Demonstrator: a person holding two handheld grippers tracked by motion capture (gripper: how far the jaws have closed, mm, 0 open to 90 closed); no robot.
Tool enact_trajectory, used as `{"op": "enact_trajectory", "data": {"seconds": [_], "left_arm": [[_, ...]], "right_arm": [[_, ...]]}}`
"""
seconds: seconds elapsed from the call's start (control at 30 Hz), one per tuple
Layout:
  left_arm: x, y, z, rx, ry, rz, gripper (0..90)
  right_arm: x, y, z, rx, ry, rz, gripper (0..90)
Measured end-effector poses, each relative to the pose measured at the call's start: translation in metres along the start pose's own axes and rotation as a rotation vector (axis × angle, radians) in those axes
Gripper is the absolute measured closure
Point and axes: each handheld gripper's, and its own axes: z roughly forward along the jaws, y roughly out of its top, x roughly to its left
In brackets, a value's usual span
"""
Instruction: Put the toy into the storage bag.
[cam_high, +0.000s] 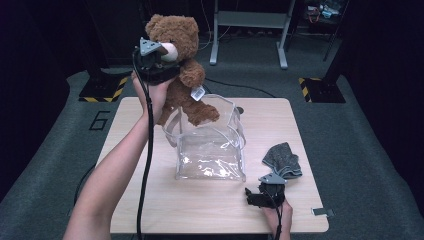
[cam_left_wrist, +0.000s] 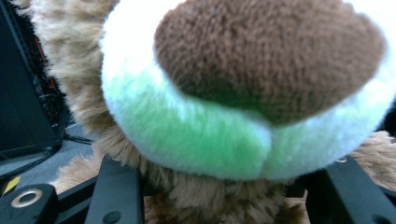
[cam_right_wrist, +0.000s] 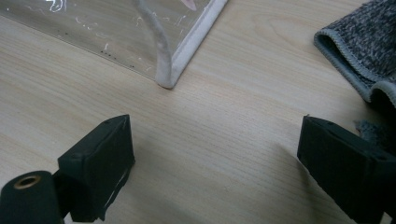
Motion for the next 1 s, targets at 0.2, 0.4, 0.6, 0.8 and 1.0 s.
{"op": "enact_trajectory", "data": {"seconds": [0.2,0.4,0.6,0.8,1.0], "left_arm": [[-0.016,0.006,0.007,-0.012,-0.018,0.002,47.8],[-0.032,0.009,0.015,-0.013,-0.042,0.002,47.5],[-0.045,0.004,0.027,-0.003,-0.053,-0.019,47.2],[-0.051,-0.009,0.036,0.01,-0.047,-0.025,46.8],[-0.041,-0.021,0.037,0.031,-0.025,-0.025,46.1]], "right_arm": [[0.0,0.0,0.0,0.001,0.001,-0.001,9.9],[0.0,0.0,-0.001,0.001,0.009,0.001,10.1],[0.0,0.0,-0.001,0.0,0.006,-0.001,10.2],[0.0,0.0,0.0,-0.005,0.0,0.003,10.3],[0.0,-0.001,-0.001,-0.004,-0.005,-0.011,10.3]]}}
